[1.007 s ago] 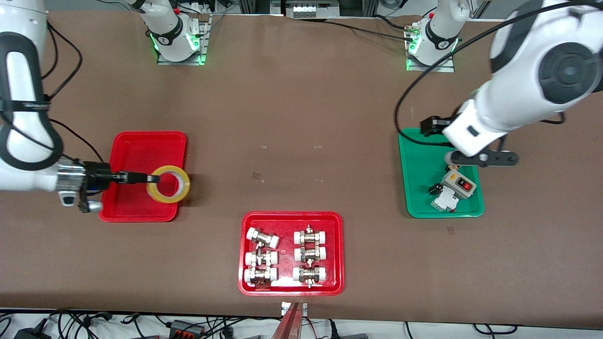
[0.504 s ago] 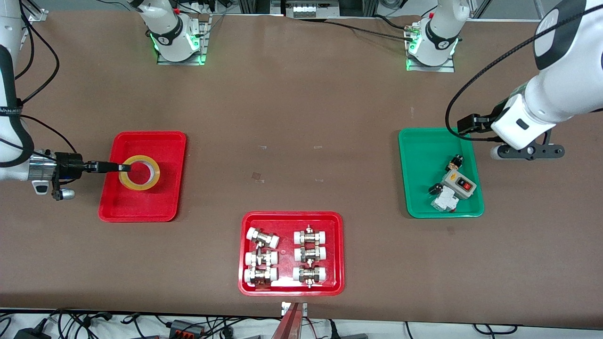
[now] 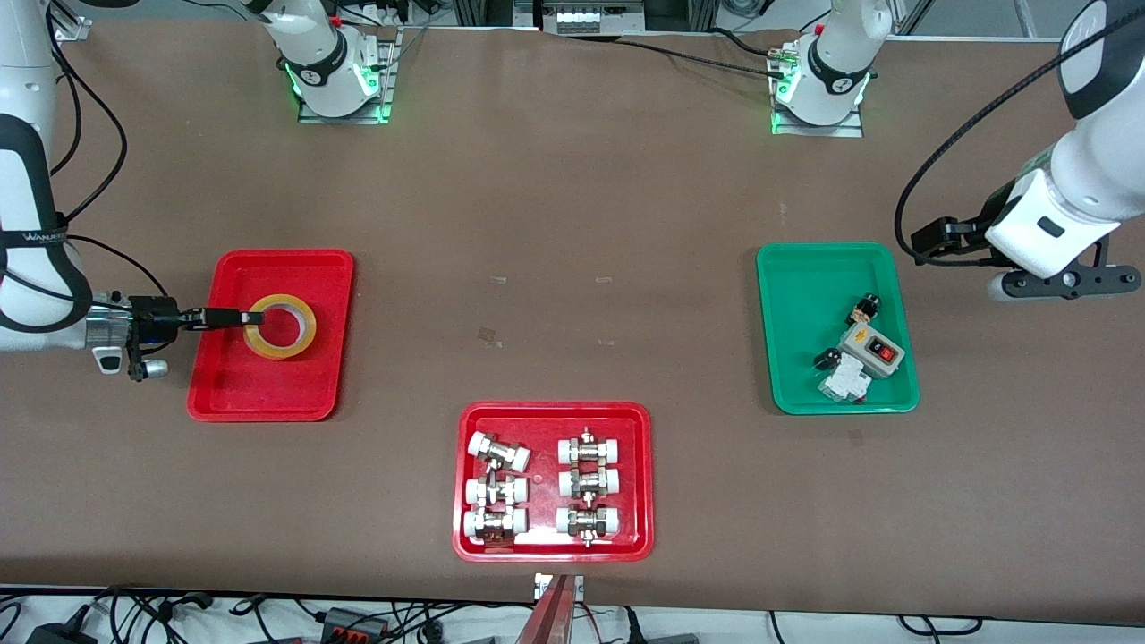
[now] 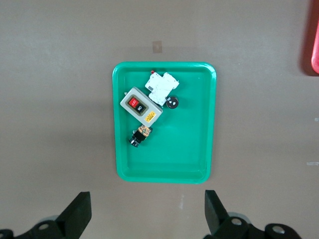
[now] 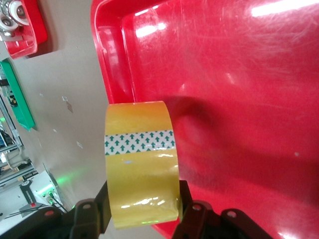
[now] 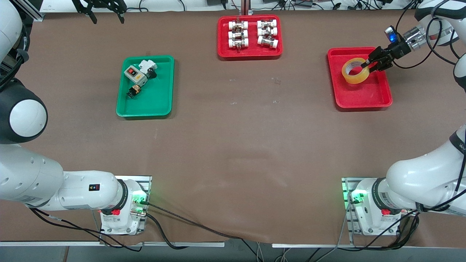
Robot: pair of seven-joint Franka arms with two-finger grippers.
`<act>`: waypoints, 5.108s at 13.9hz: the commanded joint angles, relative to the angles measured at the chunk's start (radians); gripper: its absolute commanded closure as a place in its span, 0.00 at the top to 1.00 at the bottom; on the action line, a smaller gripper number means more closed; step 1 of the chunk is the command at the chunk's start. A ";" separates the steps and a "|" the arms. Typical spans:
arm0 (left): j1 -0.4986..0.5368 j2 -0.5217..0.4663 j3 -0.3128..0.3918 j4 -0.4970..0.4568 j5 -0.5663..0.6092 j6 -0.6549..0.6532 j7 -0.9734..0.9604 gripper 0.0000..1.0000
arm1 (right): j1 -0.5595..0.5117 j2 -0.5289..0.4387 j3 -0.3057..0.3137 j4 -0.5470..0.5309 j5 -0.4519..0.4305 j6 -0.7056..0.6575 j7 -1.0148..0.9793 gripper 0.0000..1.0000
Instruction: Left arm passes tape to right arm into tray
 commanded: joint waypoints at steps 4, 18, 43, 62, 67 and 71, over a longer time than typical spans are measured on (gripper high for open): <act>0.030 -0.031 -0.013 0.002 -0.026 -0.018 -0.001 1.00 | -0.018 0.011 0.017 0.019 0.003 -0.005 -0.031 1.00; 0.033 -0.031 -0.007 0.002 -0.058 -0.021 -0.040 1.00 | 0.141 -0.094 0.014 0.011 -0.371 0.123 0.015 1.00; 0.033 -0.029 -0.005 0.004 -0.058 -0.023 -0.032 1.00 | 0.287 -0.451 0.006 0.259 -0.637 -0.019 0.549 1.00; 0.033 -0.029 -0.004 0.004 -0.058 -0.024 -0.032 1.00 | 0.345 -0.674 -0.069 -0.047 -0.625 0.044 0.554 1.00; 0.039 -0.029 -0.004 0.004 -0.058 -0.024 -0.032 1.00 | 0.350 -0.671 -0.061 -0.053 -0.623 0.044 0.558 1.00; 0.039 -0.031 -0.004 0.001 -0.058 -0.027 -0.032 1.00 | 0.273 -0.674 -0.005 -0.055 -0.623 0.044 0.546 1.00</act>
